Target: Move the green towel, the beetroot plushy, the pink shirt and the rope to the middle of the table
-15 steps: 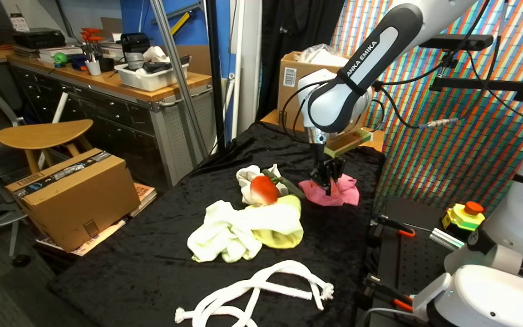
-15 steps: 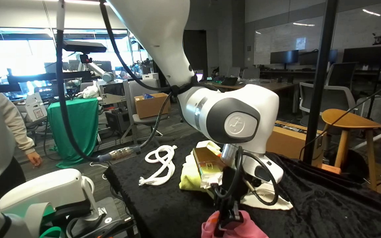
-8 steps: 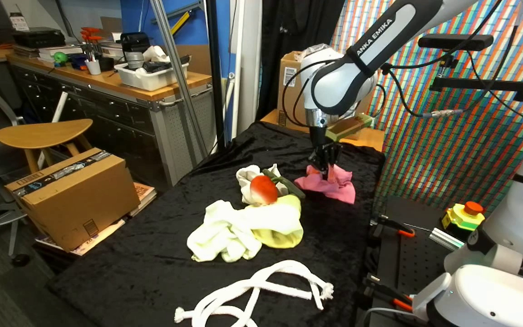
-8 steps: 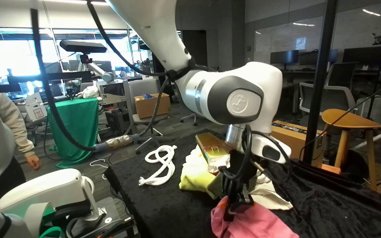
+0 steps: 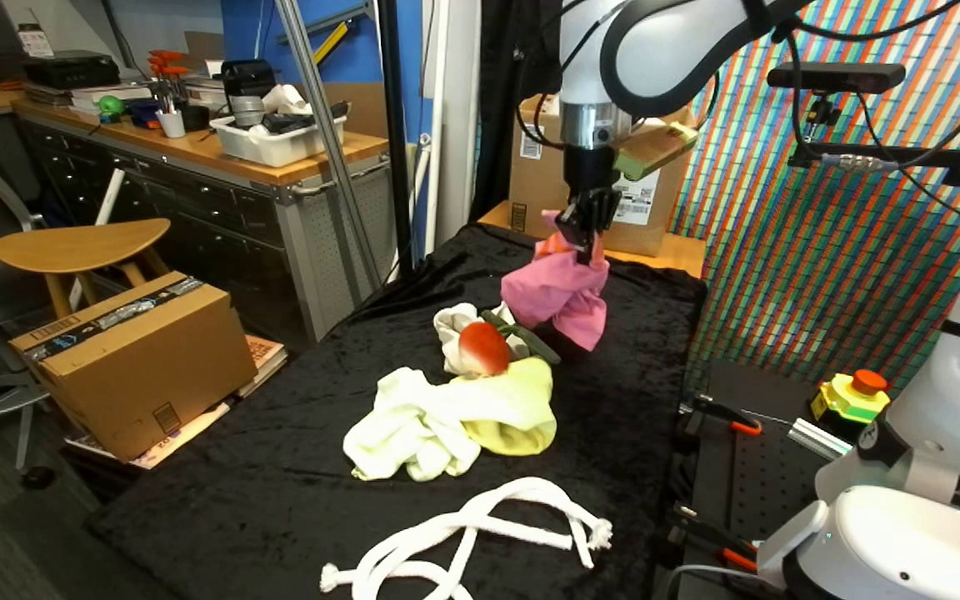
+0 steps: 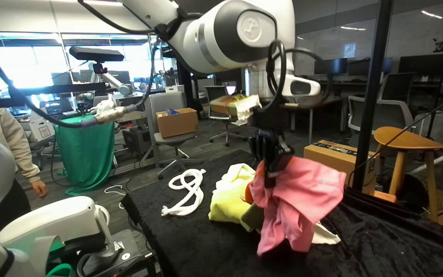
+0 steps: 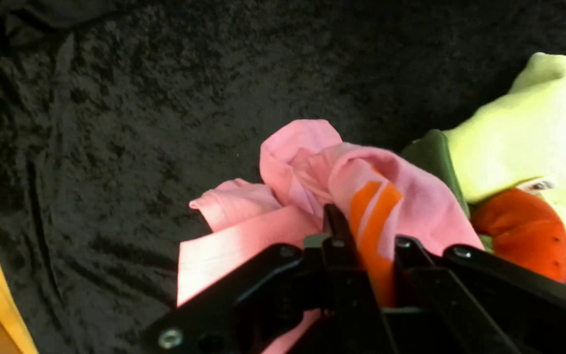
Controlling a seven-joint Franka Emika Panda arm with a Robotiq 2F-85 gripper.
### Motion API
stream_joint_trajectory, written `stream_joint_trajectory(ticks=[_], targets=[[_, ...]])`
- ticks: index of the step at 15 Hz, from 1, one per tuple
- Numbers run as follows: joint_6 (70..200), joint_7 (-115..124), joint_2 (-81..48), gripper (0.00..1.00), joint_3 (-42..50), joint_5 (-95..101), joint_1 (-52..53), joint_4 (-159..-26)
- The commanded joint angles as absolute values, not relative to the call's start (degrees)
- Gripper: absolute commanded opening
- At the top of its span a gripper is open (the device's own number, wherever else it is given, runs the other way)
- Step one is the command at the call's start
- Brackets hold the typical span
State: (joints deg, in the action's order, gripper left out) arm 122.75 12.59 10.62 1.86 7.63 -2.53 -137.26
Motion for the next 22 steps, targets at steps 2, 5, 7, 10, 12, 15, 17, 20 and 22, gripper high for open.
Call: stream_joint_trajectory(ticks=[2,5,7,10,12,15,17,20,22], targets=[[120.11,9.88,13.77,0.04,-3.12,10.54,0.43,-131.05],[120.71,8.57,11.15,0.04,-5.84,11.64,2.33,-126.51],[120.78,8.08,9.05,0.04,-6.74,11.57,3.05,-124.41],[120.83,7.43,6.03,0.04,-7.10,11.09,3.73,-122.98],[120.66,7.47,3.91,0.04,-7.08,11.25,4.00,-122.47],[120.50,6.64,1.43,0.04,-6.98,10.81,4.47,-122.51],[120.53,5.81,0.49,0.04,-7.05,10.21,4.88,-123.01],[120.71,5.26,-0.91,0.05,-7.32,10.36,5.71,-123.53],[121.01,5.13,-1.71,0.05,-7.71,10.49,6.59,-123.70]])
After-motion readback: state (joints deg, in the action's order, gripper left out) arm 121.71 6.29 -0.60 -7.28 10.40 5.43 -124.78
